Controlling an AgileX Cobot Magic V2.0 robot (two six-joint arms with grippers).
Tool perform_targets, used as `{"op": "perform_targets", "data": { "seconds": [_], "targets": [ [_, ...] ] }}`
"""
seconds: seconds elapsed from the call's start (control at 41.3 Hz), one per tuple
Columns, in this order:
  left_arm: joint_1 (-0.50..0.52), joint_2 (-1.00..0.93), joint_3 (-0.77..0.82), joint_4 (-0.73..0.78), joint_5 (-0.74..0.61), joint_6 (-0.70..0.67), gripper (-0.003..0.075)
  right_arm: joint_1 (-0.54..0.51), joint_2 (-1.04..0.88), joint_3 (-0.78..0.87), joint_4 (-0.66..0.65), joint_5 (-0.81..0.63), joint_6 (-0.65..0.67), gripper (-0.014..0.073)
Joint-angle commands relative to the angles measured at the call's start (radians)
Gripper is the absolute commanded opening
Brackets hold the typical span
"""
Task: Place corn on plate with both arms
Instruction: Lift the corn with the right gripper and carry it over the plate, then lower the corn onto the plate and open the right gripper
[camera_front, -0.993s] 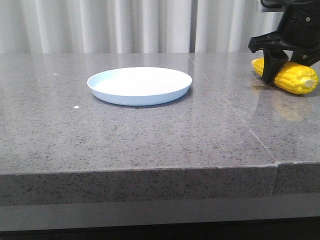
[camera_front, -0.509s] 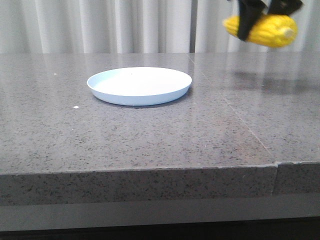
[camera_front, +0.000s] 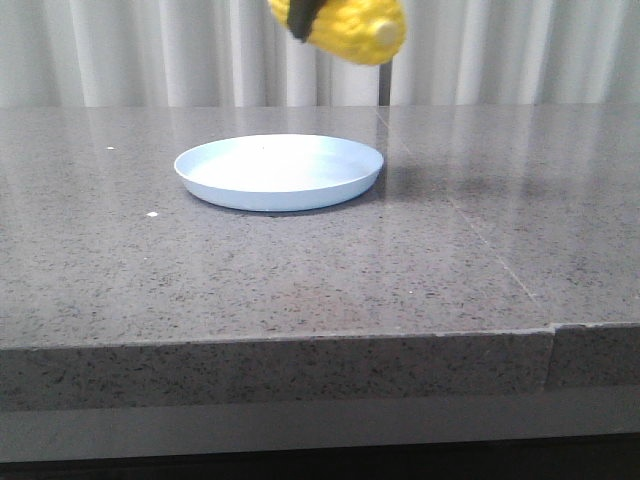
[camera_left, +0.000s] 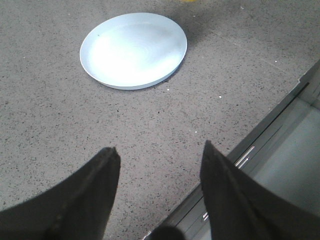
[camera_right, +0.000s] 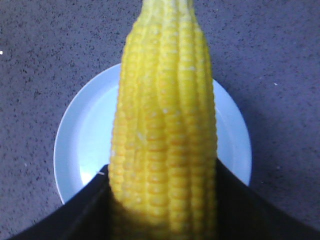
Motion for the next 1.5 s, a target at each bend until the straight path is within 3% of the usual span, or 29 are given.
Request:
{"op": "perform_targets", "data": {
  "seconds": [0.0, 0.339, 0.581, 0.896, 1.139, 1.478],
  "targets": [
    [-0.006, 0.000, -0.027, -0.007, -0.061, -0.010, 0.0368, 0.002, -0.015, -0.034, 0.018, -0.099, 0.085, 0.0278],
    [-0.006, 0.000, -0.027, -0.007, -0.061, -0.010, 0.0368, 0.002, 0.106, -0.034, 0.072, -0.208, 0.131, 0.0283],
    [-0.006, 0.000, -0.027, -0.007, -0.061, -0.010, 0.0368, 0.003, 0.127, -0.034, 0.089, -0.209, 0.131, 0.0501],
    [-0.006, 0.000, -0.027, -0.007, -0.061, -0.010, 0.0368, 0.003, 0.116, -0.034, 0.087, -0.172, 0.127, 0.0510],
    [-0.006, 0.000, -0.027, -0.007, -0.061, -0.010, 0.0368, 0.003, 0.002, -0.034, 0.012, -0.142, 0.098, 0.0510],
    [-0.006, 0.000, -0.027, -0.007, -0.061, -0.010, 0.0368, 0.007, -0.294, 0.092, 0.006, -0.126, -0.097, 0.0509]
  ]
}}
